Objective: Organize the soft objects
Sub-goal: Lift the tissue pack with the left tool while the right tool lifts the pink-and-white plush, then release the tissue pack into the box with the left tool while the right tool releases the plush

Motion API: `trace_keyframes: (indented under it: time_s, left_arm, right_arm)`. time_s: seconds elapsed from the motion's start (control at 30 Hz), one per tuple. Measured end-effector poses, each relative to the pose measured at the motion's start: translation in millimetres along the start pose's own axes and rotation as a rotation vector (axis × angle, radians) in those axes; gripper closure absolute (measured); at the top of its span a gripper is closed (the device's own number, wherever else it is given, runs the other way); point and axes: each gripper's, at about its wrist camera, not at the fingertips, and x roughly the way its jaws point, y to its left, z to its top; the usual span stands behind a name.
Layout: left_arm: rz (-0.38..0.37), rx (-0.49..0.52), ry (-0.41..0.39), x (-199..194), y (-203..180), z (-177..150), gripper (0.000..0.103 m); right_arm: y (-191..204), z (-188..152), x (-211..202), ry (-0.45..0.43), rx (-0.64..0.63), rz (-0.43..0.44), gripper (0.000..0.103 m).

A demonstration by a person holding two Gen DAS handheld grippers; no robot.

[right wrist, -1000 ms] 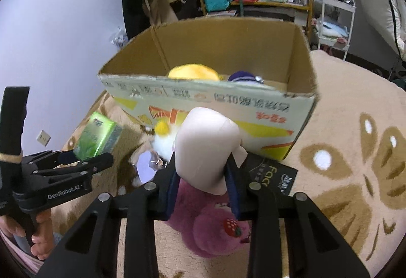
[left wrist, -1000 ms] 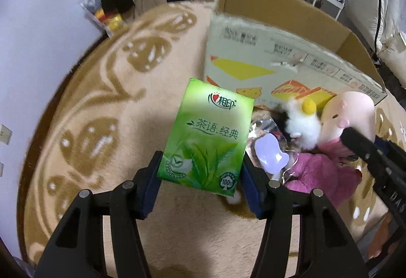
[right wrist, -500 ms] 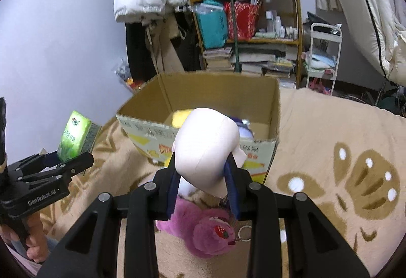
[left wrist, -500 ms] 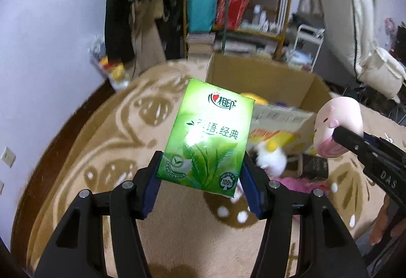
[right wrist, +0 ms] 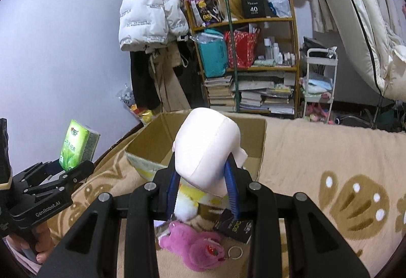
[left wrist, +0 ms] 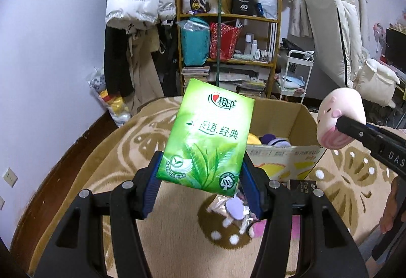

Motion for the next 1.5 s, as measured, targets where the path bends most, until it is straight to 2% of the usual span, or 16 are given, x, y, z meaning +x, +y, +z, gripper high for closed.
trace_keyframes:
  time_s: [0.37,0.6,0.8,1.13,1.27,1.5]
  left_arm:
    - [-0.005,0.082,-0.080,12.1,-23.1,22.1,0.047]
    - [-0.001,0.124,-0.079,33.4,-30.1,37.4,0.047]
    - [-0.016,0.102,-0.043,58.7,-30.5,40.4,0.047]
    - [-0.024,0.098,0.026,94.3,-31.9,34.2,0.046]
    - [-0.029,0.086,0.042,104.5,-33.6,34.8,0.046]
    - [-0.024,0.076,0.078,117.9,-32.9,31.7,0.046]
  right_arm:
    - [-0.1,16.0,14.4,-0.023,-0.099,-0.018,0.068]
    - [-8.0,16.6,29.5,-0.014,-0.100,-0.009,0.068]
    - [-9.8,18.1,39.2,-0.010,-0.101,-0.009,0.068]
    - [-18.7,11.1,76.2,0.062,-0.069,0.001,0.067]
    - [-21.4,6.7,80.8,0.075,-0.060,0.002,0.061]
    - [-29.5,0.9,87.3,0.117,-0.029,0.014,0.059]
